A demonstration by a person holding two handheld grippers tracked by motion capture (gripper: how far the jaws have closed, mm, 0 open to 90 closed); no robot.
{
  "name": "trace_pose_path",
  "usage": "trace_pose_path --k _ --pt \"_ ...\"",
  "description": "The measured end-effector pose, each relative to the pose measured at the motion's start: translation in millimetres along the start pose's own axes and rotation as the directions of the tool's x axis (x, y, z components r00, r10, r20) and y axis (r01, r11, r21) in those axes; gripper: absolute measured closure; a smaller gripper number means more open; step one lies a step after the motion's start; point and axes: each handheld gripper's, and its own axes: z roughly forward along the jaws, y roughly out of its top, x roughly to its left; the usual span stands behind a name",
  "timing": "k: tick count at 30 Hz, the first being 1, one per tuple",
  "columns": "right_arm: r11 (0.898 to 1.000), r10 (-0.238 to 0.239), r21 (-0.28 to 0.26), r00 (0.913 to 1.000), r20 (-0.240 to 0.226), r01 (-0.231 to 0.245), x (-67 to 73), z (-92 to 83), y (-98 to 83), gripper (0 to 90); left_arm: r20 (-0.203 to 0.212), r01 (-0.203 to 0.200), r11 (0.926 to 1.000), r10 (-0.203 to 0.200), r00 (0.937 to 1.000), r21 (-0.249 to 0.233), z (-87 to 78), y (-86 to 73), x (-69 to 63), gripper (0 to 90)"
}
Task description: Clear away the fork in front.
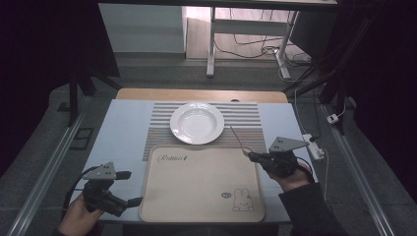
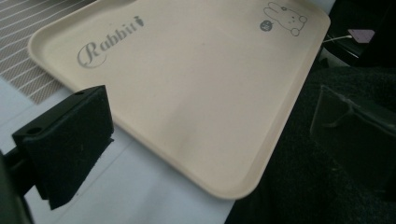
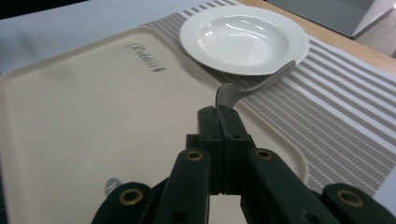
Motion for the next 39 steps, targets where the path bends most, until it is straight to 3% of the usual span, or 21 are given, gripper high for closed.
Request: trace_pose_path --k 9,14,19,23,28,31,37,38,39 --pt "1.000 0.009 -0.019 0.9919 -0.127 -0.012 20.3 -6.9 -4.9 90.0 0.071 -0.088 0.9955 0.085 0.9938 0.035 27.4 34.0 4.9 0.0" --pt "1.000 -0.003 -0.027 0.9784 -0.207 -0.003 36.5 -3.2 -4.8 90.0 0.117 -0.151 0.9851 0.141 0.9831 0.083 44.1 53.7 1.9 0.0" --pt "0.999 -0.017 -0.035 0.9636 -0.267 0.008 50.1 2.7 -2.5 90.0 0.131 -0.200 0.9757 0.188 0.9733 0.088 55.4 69.5 -0.5 0.0" --pt "0.999 -0.031 -0.031 0.9456 -0.324 0.022 60.8 8.9 -1.5 90.0 0.163 -0.221 0.9725 0.207 0.9647 0.073 61.3 79.0 1.1 0.0" --pt "0.999 -0.038 -0.036 0.9201 -0.390 0.026 72.7 15.6 2.0 90.0 0.206 -0.320 0.9428 0.297 0.9324 0.092 73.4 90.8 1.6 0.0" --pt "0.999 -0.046 -0.044 0.9035 -0.426 0.030 79.5 18.8 5.3 90.0 0.225 -0.381 0.9181 0.350 0.9093 0.111 83.2 97.5 -0.6 0.0" --pt "0.997 -0.073 -0.036 0.8806 -0.468 0.064 87.7 23.7 8.1 90.0 0.287 -0.502 0.8541 0.452 0.8447 0.135 101.2 109.7 -8.2 0.0" --pt "0.997 -0.074 -0.034 0.8760 -0.477 0.065 88.6 24.3 8.2 90.0 0.305 -0.525 0.8397 0.468 0.8294 0.139 105.0 111.6 -10.4 0.3" --pt "0.997 -0.081 -0.033 0.8715 -0.484 0.074 89.4 24.8 8.4 90.0 0.317 -0.541 0.8298 0.480 0.8181 0.139 107.3 112.5 -11.6 1.2"
